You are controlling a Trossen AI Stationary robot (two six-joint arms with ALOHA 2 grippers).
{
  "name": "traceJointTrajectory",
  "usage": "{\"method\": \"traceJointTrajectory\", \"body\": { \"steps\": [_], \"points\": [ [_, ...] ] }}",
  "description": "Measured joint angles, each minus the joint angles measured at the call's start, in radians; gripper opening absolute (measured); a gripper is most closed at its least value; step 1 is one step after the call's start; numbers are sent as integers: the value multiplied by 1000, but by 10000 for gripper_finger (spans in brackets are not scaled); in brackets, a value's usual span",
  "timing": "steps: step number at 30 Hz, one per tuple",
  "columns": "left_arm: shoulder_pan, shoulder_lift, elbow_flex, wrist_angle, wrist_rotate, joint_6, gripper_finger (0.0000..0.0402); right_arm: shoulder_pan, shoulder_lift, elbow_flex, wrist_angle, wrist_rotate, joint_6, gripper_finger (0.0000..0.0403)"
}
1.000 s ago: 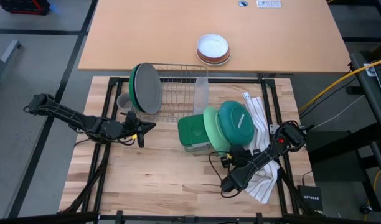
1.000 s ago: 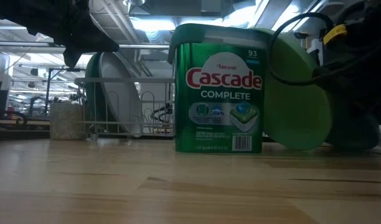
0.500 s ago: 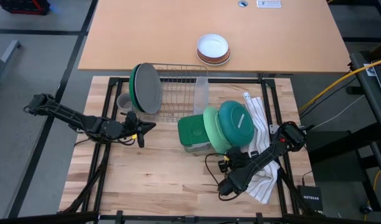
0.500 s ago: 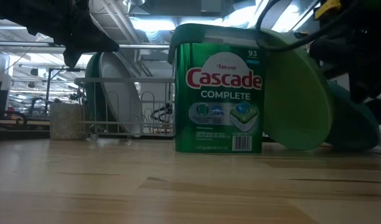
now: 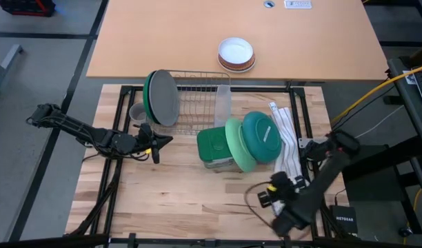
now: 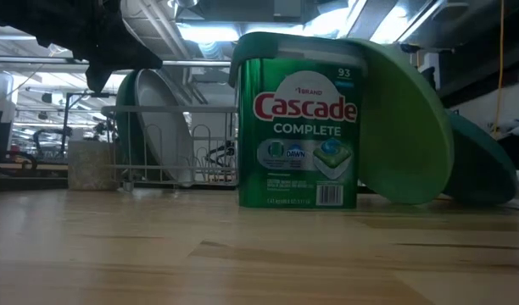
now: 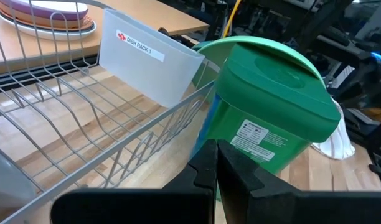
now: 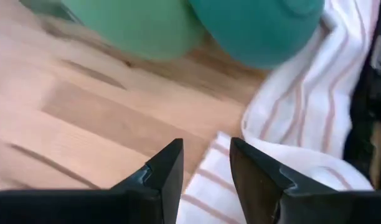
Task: Sort dishes
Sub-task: Put the blue plate into the dish rack
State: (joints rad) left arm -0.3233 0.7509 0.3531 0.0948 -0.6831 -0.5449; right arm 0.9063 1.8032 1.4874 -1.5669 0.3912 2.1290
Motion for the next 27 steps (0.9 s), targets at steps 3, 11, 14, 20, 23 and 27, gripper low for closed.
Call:
{"method": "traceJointTrajectory", "body": {
  "steps": [3, 11, 14, 20, 23, 27],
  "points": [
    [0, 0, 0, 0, 0, -5, 1, 96, -63, -59, -3, 143, 126, 133],
    [0, 0, 0, 6, 0, -32, 1, 125, -105, -340, 381, 312, 140, 133],
    [0, 0, 0, 25, 0, -28, 1, 86, -106, -403, 368, 216, 121, 133],
    [0, 0, 0, 23, 0, -33, 1, 55, -100, -442, 225, 134, 15, 133],
    [0, 0, 0, 23, 0, -35, 1, 55, -99, -442, 223, 200, -101, 133],
    [0, 0, 0, 22, 0, -32, 1, 55, -99, -442, 255, 221, -170, 133]
  ]
}}
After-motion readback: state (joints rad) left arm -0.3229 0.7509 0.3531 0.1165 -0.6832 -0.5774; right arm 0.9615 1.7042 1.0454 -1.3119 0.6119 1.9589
